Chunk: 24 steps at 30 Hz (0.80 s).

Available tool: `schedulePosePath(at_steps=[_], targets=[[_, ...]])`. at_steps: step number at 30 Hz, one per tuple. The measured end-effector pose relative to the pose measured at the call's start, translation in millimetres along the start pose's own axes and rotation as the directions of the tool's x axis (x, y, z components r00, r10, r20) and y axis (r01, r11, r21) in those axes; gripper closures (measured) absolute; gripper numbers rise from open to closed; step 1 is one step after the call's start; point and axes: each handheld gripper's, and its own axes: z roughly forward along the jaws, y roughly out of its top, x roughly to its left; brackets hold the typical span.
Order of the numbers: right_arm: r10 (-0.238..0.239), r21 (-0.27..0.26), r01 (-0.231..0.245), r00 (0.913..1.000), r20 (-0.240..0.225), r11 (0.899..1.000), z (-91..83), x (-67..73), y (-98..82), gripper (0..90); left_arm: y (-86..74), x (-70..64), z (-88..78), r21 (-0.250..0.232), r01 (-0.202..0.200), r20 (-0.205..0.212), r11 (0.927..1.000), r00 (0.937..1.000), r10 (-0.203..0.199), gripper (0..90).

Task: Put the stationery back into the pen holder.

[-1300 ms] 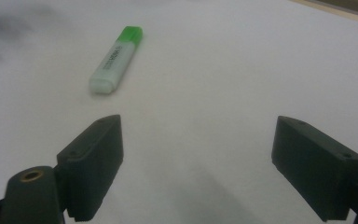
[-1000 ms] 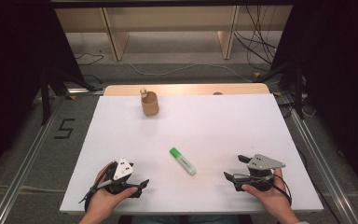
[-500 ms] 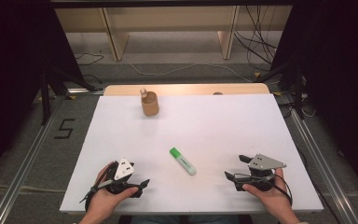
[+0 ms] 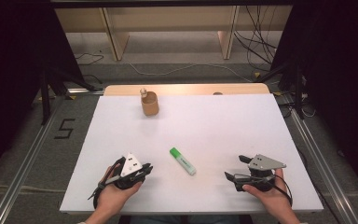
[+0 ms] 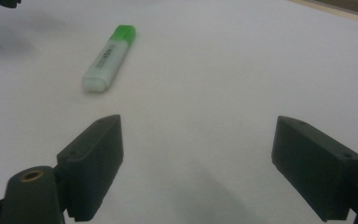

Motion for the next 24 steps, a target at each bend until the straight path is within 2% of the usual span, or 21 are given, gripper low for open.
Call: schedulePosePath(at_steps=[3, 4, 6, 7, 10, 12, 15, 17, 18, 22, 24], targets=[[-0.008, 0.001, 0.008, 1.0000, -0.001, 1.000, -0.2, 0.9, 0.2, 17.4, 6.3, -6.3, 7.6, 0.005, -0.012, 0.017, 0.9999, 0.9998, 0.012, 89.7], [-0.008, 0.000, 0.008, 1.0000, -0.001, 1.000, -0.1, 1.3, 0.3, 17.4, 13.3, -11.6, 16.3, 0.014, -0.001, 0.050, 0.9999, 0.9987, 0.001, 89.7], [-0.007, 0.000, 0.007, 1.0000, -0.001, 1.000, 0.1, 2.1, 0.7, 17.4, 17.4, -14.2, 21.5, 0.021, -0.005, 0.060, 0.9998, 0.9982, 0.004, 89.8], [-0.010, -0.003, 0.010, 1.0000, -0.002, 1.000, 0.4, 2.2, 0.9, 17.4, 25.9, -19.1, 33.4, 0.036, -0.014, 0.080, 0.9992, 0.9967, 0.011, 89.8], [-0.008, -0.003, 0.008, 1.0000, -0.001, 1.000, 1.0, 2.4, 1.1, 17.4, 38.0, -25.4, 54.0, 0.062, -0.018, 0.105, 0.9979, 0.9944, 0.012, 89.9], [-0.007, 0.003, 0.007, 1.0000, 0.000, 1.000, 1.3, 2.2, 1.0, 17.3, 45.1, -29.1, 68.6, 0.080, -0.020, 0.114, 0.9966, 0.9935, 0.010, 89.9], [-0.002, -0.002, 0.002, 1.0000, -0.007, 1.000, 2.2, 1.0, 0.2, 17.4, 58.1, -32.0, 86.8, 0.082, -0.004, 0.129, 0.9966, 0.9916, -0.007, 89.9], [-0.002, 0.002, 0.002, 1.0000, -0.007, 1.000, 1.8, 0.5, 0.0, 17.4, 62.5, -33.2, 91.7, 0.083, -0.005, 0.132, 0.9965, 0.9913, -0.006, 89.9], [-0.001, 0.001, 0.001, 1.0000, -0.008, 1.000, 1.8, 0.4, -0.1, 17.4, 69.9, -35.7, 100.9, 0.099, -0.013, 0.137, 0.9950, 0.9906, -0.001, 89.9], [0.001, 0.006, -0.001, 1.0000, -0.006, 1.000, 1.5, 0.4, -0.1, 17.4, 77.1, -44.2, 119.6, 0.134, -0.019, 0.151, 0.9908, 0.9886, -0.001, 89.8], [0.003, -0.001, -0.003, 1.0000, -0.008, 1.000, 1.6, 1.1, -0.1, 17.3, 77.6, -46.8, 123.1, 0.144, -0.019, 0.155, 0.9895, 0.9879, -0.004, 89.8]])
